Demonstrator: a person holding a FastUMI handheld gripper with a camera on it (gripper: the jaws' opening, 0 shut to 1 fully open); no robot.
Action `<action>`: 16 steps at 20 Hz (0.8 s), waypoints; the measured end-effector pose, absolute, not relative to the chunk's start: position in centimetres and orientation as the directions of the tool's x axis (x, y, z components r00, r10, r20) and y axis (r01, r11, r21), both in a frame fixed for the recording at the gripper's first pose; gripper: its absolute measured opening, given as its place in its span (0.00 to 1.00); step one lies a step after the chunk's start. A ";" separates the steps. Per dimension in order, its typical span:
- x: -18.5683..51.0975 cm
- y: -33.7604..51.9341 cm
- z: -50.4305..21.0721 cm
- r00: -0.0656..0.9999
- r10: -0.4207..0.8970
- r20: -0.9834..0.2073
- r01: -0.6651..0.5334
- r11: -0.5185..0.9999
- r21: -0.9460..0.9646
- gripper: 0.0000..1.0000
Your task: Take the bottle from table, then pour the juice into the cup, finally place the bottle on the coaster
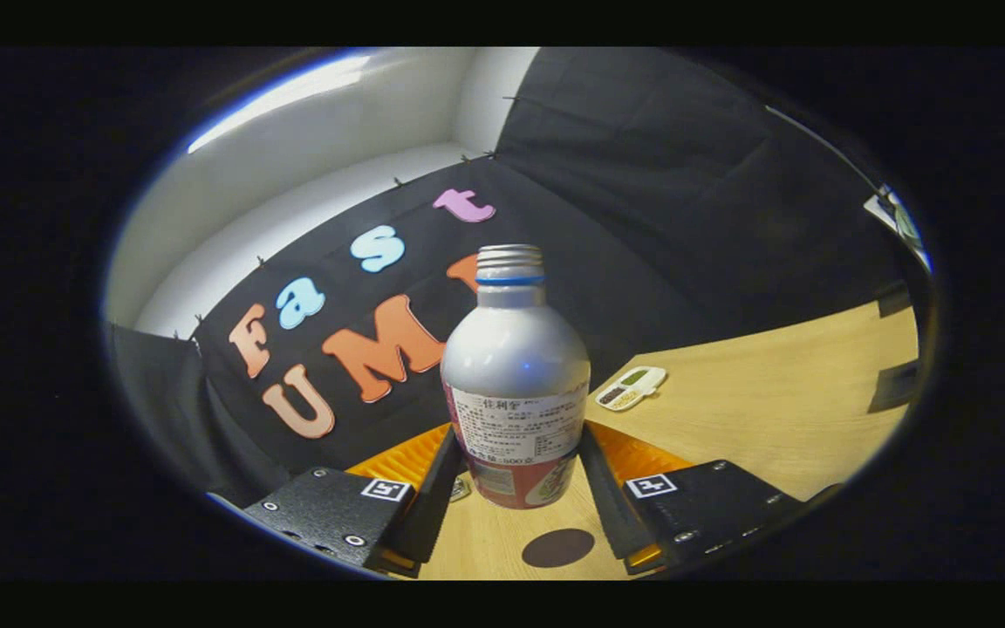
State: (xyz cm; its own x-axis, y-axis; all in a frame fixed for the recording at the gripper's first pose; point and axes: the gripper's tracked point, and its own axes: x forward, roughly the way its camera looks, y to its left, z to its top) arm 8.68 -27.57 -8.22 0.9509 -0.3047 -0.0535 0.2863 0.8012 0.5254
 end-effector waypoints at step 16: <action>13.2 -17.0 -14.4 0.984 -0.088 -0.155 0.082 0.995 -0.049 0.75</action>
